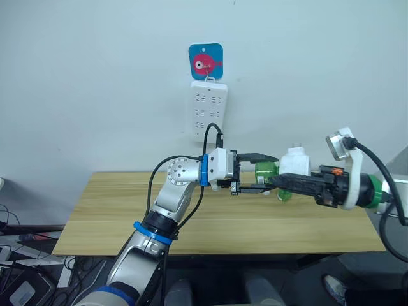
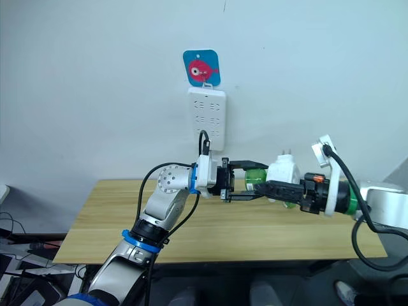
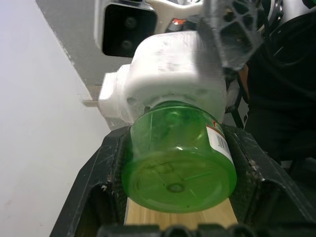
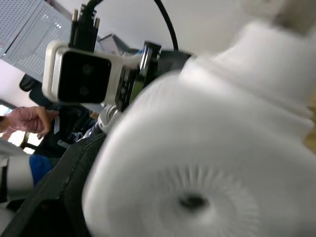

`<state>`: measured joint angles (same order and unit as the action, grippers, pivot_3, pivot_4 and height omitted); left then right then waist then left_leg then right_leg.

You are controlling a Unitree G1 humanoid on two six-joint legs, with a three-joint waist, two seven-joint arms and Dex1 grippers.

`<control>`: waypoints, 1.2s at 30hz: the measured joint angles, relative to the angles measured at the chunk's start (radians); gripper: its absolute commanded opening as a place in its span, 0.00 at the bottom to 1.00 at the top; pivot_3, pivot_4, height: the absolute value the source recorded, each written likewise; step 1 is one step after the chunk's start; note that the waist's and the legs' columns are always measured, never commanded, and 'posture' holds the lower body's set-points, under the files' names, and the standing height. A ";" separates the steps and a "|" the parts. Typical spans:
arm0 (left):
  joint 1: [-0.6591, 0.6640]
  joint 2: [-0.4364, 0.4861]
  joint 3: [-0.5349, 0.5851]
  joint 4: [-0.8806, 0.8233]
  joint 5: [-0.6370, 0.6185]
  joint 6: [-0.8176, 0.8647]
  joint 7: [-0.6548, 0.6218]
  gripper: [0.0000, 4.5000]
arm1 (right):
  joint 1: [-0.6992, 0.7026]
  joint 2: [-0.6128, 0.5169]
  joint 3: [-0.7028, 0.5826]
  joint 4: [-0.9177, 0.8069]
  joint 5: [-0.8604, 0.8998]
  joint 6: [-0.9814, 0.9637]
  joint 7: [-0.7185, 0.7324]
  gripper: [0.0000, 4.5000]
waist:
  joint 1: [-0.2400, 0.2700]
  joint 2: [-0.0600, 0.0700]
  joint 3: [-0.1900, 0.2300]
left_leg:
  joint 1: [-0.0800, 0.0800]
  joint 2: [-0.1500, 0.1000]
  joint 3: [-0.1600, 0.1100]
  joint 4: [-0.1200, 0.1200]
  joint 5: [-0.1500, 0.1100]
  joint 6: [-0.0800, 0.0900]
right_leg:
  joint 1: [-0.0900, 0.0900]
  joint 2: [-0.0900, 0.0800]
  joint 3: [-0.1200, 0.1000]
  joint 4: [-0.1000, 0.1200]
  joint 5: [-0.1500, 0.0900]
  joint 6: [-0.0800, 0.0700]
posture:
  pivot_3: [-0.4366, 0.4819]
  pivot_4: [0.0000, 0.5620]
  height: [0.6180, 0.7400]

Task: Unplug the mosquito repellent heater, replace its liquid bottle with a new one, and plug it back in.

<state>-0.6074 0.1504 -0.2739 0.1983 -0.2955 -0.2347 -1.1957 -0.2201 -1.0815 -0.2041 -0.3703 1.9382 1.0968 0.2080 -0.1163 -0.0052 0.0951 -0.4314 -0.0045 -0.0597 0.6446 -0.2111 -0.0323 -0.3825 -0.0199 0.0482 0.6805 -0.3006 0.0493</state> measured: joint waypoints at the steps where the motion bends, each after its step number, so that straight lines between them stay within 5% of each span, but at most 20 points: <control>1: 0.004 0.001 0.005 -0.001 0.000 0.013 0.019 0.51 | 0.039 -0.014 -0.029 -0.005 0.004 0.003 0.013 0.98 | 0.000 0.000 -0.001 | 0.000 0.000 0.000 0.000 0.000 0.000 | 0.001 0.000 0.000 0.000 0.000 0.000 | 0.27 0.00 1.00; 8: 0.061 0.009 0.028 -0.001 0.013 0.082 0.132 0.51 | 0.249 -0.023 -0.171 -0.055 0.009 -0.022 0.024 0.98 | 0.000 0.002 -0.010 | 0.010 0.000 0.000 0.000 -0.001 0.001 | 0.011 0.000 0.000 0.000 0.000 0.000 | 0.27 0.00 1.00; 13: 0.093 0.002 0.043 0.027 0.058 0.088 0.230 0.51 | 0.286 0.031 -0.174 -0.101 0.000 -0.119 -0.112 0.98 | 0.000 0.000 -0.022 | 0.015 0.000 0.001 0.000 -0.001 0.001 | 0.014 0.001 0.002 0.000 -0.002 0.003 | 0.27 0.00 1.00; 22: 0.112 -0.012 0.095 0.275 0.182 -0.039 0.462 0.51 | 0.290 0.253 -0.084 -0.143 -0.371 -0.271 -0.283 0.98 | 0.001 -0.001 -0.032 | 0.015 0.000 0.003 0.000 -0.001 0.001 | 0.014 0.001 0.006 0.000 -0.002 0.004 | 0.27 0.00 1.00; 30: 0.089 -0.045 0.138 0.649 0.273 -0.092 0.668 0.51 | 0.332 0.347 -0.048 -0.220 -0.500 -0.292 -0.317 0.98 | 0.001 -0.002 -0.039 | 0.016 -0.001 0.007 0.000 -0.001 0.002 | 0.014 0.001 0.011 0.000 -0.001 0.007 | 0.27 0.00 1.00; 36: 0.007 -0.083 0.158 0.800 0.279 -0.091 0.691 0.94 | 0.329 0.348 -0.048 -0.225 -0.505 -0.292 -0.322 1.00 | 0.001 -0.003 -0.040 | 0.016 -0.001 0.009 0.000 -0.001 0.002 | 0.013 0.001 0.013 0.000 -0.001 0.008 | 0.27 0.00 1.00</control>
<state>-0.6000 0.0676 -0.1162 0.9983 -0.0167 -0.3258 -0.5047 0.1091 -0.7332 -0.2524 -0.5952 1.4328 0.8050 -0.1143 -0.1150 -0.0085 0.0550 -0.4151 -0.0058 -0.0510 0.6449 -0.2125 -0.0301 -0.3691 -0.0188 0.0609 0.6805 -0.3015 0.0568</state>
